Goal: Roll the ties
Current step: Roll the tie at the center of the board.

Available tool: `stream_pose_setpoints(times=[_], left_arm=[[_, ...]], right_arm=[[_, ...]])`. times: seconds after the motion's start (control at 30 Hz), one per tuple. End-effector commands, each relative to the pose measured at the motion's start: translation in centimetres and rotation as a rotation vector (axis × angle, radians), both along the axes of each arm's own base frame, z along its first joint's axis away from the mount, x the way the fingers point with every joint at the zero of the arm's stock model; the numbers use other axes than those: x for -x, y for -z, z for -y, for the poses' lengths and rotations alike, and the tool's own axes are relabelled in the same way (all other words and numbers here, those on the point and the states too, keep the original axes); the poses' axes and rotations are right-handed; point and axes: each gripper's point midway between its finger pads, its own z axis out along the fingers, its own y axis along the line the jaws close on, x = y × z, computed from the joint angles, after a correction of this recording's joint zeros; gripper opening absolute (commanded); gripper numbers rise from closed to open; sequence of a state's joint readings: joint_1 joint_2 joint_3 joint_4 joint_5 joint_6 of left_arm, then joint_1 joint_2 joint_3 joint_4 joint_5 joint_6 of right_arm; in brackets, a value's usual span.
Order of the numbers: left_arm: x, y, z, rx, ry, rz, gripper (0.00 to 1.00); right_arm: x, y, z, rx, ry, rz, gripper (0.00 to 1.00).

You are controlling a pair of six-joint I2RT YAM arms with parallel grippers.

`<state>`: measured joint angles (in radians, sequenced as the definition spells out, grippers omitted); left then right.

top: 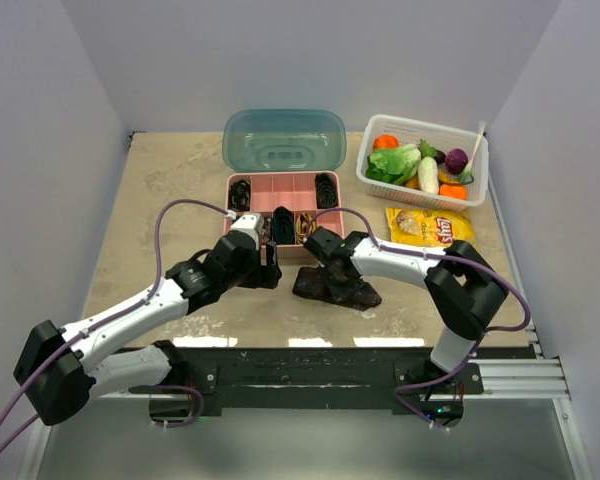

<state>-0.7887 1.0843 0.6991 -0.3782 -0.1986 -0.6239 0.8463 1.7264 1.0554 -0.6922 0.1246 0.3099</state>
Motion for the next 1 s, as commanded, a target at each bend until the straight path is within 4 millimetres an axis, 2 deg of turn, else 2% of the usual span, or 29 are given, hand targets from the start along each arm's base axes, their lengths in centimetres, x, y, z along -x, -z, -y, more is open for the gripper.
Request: stream_pose_setpoints(times=[0.0, 0.07, 0.1, 0.17, 0.3, 0.33, 0.37, 0.53, 0.97], left_arm=[[-2.0, -2.1, 0.9, 0.086, 0.021, 0.046, 0.83], [-2.2, -2.0, 2.0, 0.140, 0.065, 0.033, 0.84], [-2.7, -2.0, 1.8, 0.154, 0.059, 0.034, 0.84], [-2.7, -2.0, 3.2, 0.220, 0.118, 0.017, 0.85], [-3.3, -1.4, 4.6, 0.298, 0.173, -0.013, 0.87], [-3.2, -0.7, 5.1, 0.307, 0.193, -0.044, 0.87], [-3.6, -0.9, 5.7, 0.331, 0.206, -0.025, 0.87], [-3.4, 0.6, 7.4, 0.397, 0.260, -0.090, 0.87], [-2.3, 5.1, 8.1, 0.396, 0.247, -0.271, 0.87]], right_arm=[[-1.9, -3.7, 0.8, 0.021, -0.010, 0.100, 0.05], [-2.7, -5.8, -0.2, -0.038, -0.014, 0.152, 0.11], [-3.0, -6.6, -0.6, -0.064, -0.014, 0.173, 0.11], [-3.5, -8.7, -1.7, -0.138, -0.022, 0.214, 0.14], [-4.3, -10.4, -3.7, -0.236, -0.034, 0.252, 0.16], [-4.4, -10.3, -3.9, -0.243, -0.033, 0.250, 0.16], [-4.4, -10.3, -4.5, -0.256, -0.042, 0.242, 0.15], [-4.4, -9.3, -5.8, -0.294, -0.057, 0.202, 0.15], [-3.6, -5.1, -5.9, -0.268, -0.058, 0.132, 0.12]])
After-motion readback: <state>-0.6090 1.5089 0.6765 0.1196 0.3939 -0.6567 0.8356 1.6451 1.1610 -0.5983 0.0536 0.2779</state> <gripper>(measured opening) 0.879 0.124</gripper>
